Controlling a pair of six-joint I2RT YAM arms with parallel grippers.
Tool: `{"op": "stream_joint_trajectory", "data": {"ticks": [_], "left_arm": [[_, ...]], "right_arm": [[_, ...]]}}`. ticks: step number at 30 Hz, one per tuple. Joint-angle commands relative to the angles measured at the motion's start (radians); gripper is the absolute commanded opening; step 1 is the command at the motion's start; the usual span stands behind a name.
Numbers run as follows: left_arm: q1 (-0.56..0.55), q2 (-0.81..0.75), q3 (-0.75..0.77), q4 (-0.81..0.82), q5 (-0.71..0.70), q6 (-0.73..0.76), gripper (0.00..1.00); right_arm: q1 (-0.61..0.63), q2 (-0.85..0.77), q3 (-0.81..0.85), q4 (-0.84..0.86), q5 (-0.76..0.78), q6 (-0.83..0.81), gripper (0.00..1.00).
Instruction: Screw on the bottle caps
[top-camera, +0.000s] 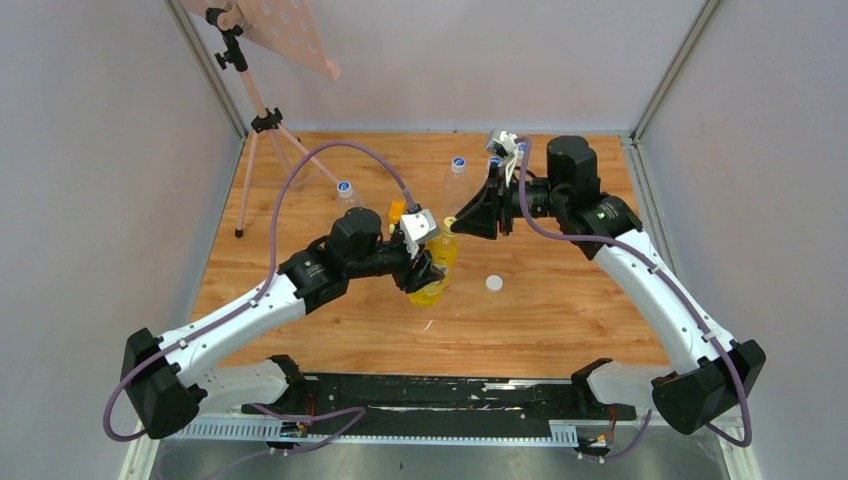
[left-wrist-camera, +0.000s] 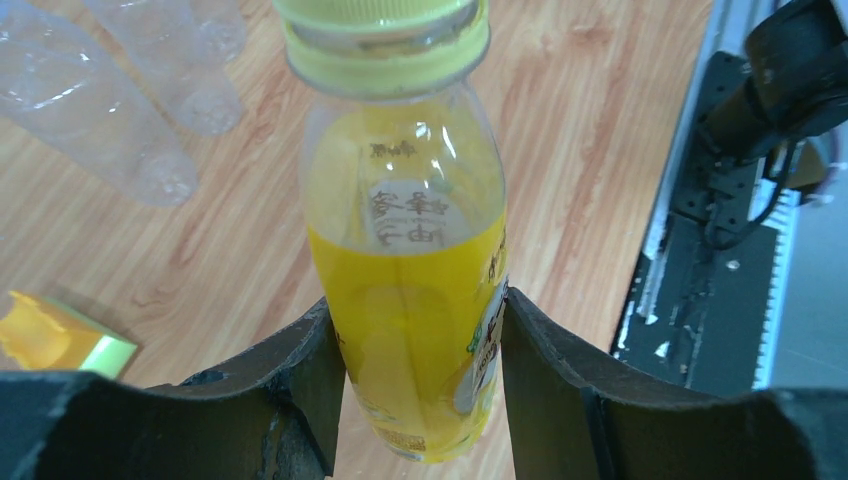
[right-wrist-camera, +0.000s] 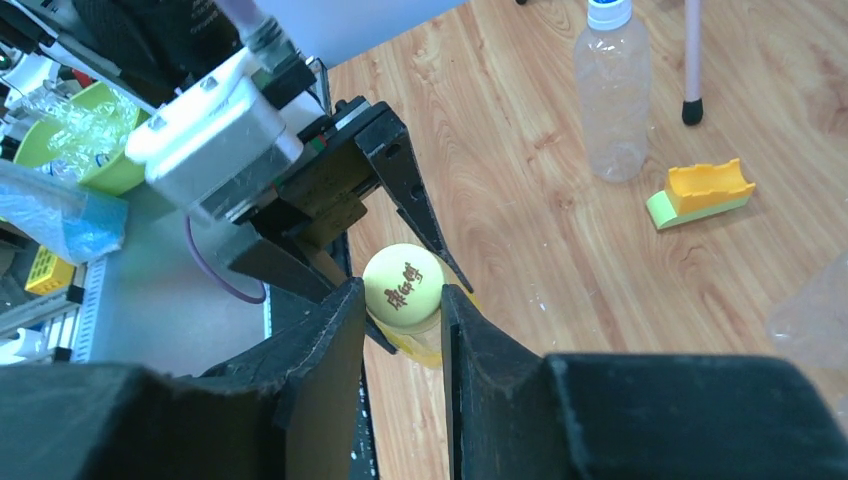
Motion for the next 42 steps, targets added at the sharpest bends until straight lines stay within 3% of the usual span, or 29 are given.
{"op": "stream_joint_trajectory", "data": {"ticks": [1,13,16,20,23,26,29,33,37,42], "left_arm": [[-0.030,0.003,0.100,0.158,-0.150,0.111,0.03],[-0.076,0.033,0.173,0.149,-0.323,0.135,0.02],[-0.082,0.033,0.191,0.121,-0.338,0.129,0.01],[-0.084,0.023,0.178,0.116,-0.348,0.115,0.01],[-0.075,0.025,0.164,0.096,-0.347,0.086,0.00],[-0.040,0.035,0.162,0.058,-0.274,0.043,0.00],[0.007,0.033,0.147,0.021,-0.173,0.002,0.00],[0.054,0.025,0.155,-0.055,-0.015,0.039,0.00],[0.077,0.030,0.179,-0.151,0.233,0.132,0.00],[0.080,0.050,0.228,-0.274,0.387,0.253,0.00]], "right_arm": [[0.062,0.012,-0.002,-0.108,0.039,0.122,0.07],[0.203,0.081,0.055,-0.230,0.536,0.234,0.00],[0.215,0.081,0.043,-0.227,0.592,0.268,0.01],[0.214,0.043,0.022,-0.194,0.585,0.309,0.18],[0.213,-0.010,-0.004,-0.160,0.584,0.303,0.42],[0.204,-0.073,-0.029,-0.139,0.600,0.277,0.62],[0.176,-0.122,-0.042,-0.130,0.585,0.222,0.69],[0.129,-0.180,-0.046,-0.100,0.493,0.091,0.70],[0.072,-0.216,-0.034,-0.046,0.324,-0.048,0.70],[0.037,-0.201,0.005,0.010,0.117,-0.149,0.70]]}}
